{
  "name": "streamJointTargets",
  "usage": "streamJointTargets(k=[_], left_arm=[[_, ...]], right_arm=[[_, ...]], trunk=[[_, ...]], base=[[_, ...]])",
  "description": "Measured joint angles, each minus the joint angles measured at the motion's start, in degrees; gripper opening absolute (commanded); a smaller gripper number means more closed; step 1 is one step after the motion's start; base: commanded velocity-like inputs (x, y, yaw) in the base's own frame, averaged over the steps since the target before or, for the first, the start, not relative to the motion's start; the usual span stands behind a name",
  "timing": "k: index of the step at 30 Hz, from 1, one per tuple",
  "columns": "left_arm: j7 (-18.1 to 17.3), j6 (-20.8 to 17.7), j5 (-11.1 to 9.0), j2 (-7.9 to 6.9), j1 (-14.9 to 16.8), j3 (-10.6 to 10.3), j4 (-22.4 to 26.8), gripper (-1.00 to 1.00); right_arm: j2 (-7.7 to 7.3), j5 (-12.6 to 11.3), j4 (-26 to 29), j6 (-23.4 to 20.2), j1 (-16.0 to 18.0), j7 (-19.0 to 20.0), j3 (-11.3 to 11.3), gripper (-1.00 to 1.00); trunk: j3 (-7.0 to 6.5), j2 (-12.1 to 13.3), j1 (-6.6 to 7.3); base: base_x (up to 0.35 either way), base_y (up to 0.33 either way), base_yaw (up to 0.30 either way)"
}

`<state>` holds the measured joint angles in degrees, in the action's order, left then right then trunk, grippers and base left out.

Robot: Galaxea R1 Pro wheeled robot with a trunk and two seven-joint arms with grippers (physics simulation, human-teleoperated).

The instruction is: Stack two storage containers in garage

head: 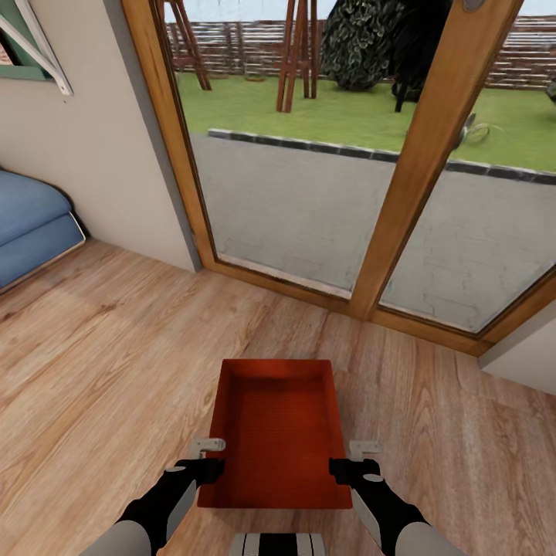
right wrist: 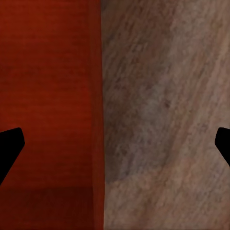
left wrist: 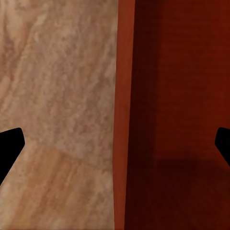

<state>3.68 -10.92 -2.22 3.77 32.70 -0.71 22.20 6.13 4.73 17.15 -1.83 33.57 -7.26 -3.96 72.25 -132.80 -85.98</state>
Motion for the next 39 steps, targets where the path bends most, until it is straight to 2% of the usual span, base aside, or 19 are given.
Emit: streamJointTargets(k=[5,39], left_arm=[[0.0,0.0,-0.1,0.00,0.0,0.0,0.0,1.00],[0.0,0.1,0.0,0.00,0.0,-0.1,-0.2,1.00]], right_arm=[[0.05,0.0,0.0,0.0,0.0,0.0,0.0,1.00],[0.38,0.0,0.0,0.0,0.0,0.5,0.1,1.00]], trunk=[[0.90,-2.0,-1.10],[0.90,-2.0,-1.10]], base=[[0.000,0.000,0.000],[0.000,0.000,0.000]])
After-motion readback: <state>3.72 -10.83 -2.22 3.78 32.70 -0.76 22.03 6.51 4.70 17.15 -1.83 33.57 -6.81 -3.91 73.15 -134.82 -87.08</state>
